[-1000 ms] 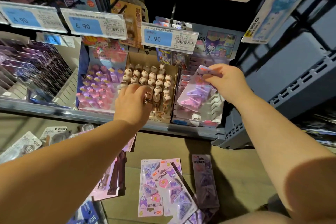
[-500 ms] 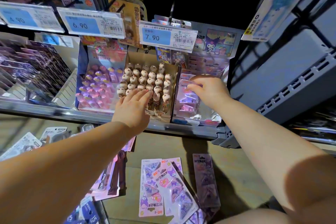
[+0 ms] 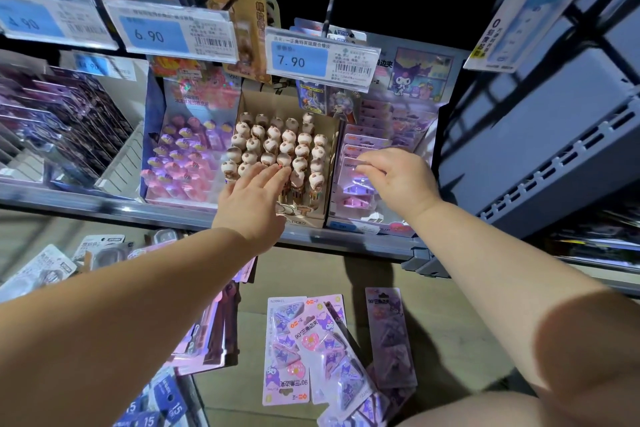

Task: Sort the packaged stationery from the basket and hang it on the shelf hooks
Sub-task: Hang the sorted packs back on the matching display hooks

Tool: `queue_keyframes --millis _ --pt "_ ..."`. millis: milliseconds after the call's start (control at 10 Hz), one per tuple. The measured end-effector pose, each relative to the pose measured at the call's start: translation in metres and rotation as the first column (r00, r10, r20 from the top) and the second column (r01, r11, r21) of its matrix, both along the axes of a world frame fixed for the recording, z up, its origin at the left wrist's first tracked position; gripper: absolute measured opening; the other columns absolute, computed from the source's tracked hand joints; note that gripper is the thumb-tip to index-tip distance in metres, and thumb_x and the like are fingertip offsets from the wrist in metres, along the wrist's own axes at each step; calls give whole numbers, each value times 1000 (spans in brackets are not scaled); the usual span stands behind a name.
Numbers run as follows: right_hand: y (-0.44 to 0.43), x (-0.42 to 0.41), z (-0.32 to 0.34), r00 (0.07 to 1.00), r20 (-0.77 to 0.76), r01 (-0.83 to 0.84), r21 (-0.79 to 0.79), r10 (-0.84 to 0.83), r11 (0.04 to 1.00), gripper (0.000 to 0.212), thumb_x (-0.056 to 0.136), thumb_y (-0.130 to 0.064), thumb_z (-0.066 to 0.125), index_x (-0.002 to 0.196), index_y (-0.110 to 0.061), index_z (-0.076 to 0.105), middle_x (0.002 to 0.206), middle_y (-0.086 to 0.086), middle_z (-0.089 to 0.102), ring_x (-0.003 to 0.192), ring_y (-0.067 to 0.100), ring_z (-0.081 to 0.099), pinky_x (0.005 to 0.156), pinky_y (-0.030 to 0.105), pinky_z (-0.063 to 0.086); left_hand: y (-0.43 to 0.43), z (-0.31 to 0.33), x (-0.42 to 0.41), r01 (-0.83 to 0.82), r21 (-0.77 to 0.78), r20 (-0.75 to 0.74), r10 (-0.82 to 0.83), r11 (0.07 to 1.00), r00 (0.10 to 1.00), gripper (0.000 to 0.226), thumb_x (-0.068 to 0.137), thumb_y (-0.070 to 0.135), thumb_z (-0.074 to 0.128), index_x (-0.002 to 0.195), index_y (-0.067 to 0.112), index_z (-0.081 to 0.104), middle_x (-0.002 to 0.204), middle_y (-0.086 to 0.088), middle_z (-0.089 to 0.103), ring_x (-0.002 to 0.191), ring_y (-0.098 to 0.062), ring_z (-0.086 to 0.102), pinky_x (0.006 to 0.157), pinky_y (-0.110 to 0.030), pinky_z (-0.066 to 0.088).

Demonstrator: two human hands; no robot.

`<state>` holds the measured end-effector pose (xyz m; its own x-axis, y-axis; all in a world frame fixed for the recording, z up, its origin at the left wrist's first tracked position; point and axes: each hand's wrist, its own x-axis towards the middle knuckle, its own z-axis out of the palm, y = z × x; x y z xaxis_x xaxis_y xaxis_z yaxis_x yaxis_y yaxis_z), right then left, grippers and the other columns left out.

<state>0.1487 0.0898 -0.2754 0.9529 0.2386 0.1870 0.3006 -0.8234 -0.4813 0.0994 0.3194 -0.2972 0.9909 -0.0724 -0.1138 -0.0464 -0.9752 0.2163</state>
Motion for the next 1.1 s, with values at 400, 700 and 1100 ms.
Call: queue_keyframes --millis 400,700,1100 --pt "-3 10 -2 995 -97 23 -17 -24 1000 25 95 -27 57 114 -19 71 117 0 69 112 21 58 88 21 37 0 -2 -1 -1 -5 -4 1 1000 1000 79 93 31 59 155 33 10 163 10 12 150 -16 1 119 -43 12" --pt "-12 11 3 998 -8 -63 -89 63 994 25 95 -28 58 114 -20 71 113 0 71 111 23 57 94 29 41 2 -5 -1 5 -2 13 -5 1000 1000 80 92 31 60 155 33 11 162 10 13 150 -17 3 118 -44 15" --pt "-12 9 -7 997 82 0 -40 4 999 22 93 -25 61 105 -12 74 100 8 73 102 30 59 88 34 46 2 -6 0 11 -1 11 -11 1000 1000 81 92 31 61 155 33 11 162 10 13 150 -17 3 118 -45 14"
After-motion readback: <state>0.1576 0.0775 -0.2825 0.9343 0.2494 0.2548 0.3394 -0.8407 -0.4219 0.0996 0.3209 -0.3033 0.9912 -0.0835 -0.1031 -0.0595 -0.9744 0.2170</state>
